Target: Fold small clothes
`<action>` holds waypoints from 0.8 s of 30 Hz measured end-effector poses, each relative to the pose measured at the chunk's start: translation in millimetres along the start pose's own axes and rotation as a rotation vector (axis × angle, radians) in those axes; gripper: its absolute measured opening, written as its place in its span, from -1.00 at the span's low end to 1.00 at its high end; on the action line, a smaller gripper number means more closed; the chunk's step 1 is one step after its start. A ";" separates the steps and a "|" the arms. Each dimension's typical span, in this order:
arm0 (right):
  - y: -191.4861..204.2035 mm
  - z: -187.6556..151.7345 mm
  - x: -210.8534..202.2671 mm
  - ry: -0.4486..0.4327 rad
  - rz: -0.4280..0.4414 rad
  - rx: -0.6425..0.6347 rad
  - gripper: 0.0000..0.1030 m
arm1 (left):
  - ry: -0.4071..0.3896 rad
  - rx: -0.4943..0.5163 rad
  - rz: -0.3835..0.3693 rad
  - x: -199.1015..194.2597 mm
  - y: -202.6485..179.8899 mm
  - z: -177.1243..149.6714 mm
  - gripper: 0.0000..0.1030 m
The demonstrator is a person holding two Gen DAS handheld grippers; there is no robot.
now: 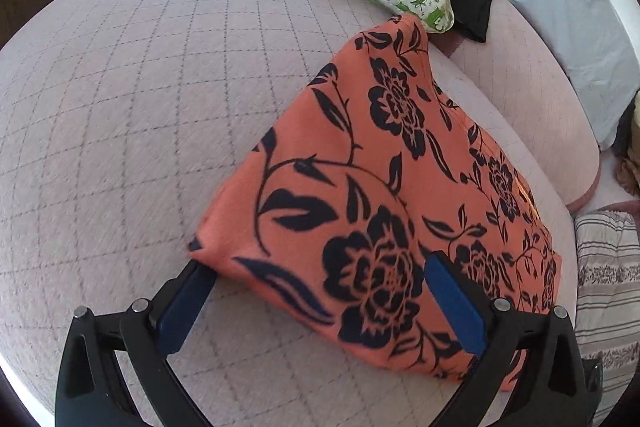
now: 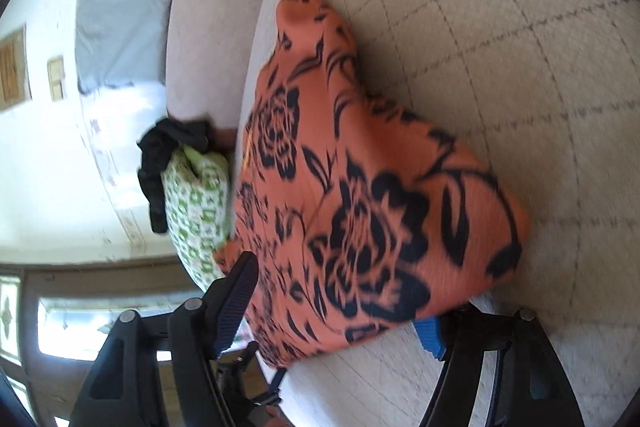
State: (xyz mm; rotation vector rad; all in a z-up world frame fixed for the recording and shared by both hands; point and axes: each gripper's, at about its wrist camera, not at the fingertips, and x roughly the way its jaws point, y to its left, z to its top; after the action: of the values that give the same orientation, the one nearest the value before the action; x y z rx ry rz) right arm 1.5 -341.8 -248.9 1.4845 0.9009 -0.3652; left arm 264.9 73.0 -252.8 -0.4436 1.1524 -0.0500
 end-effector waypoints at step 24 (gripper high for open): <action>3.6 -2.7 -6.5 0.138 -0.062 -0.129 0.43 | 0.041 0.052 -0.106 -25.7 0.6 -28.2 1.00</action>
State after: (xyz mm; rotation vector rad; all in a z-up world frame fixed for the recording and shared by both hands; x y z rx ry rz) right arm -0.8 -340.9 -241.4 1.3779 1.0626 -0.2477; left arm 229.0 71.4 -240.0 -0.4591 1.1642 -0.1817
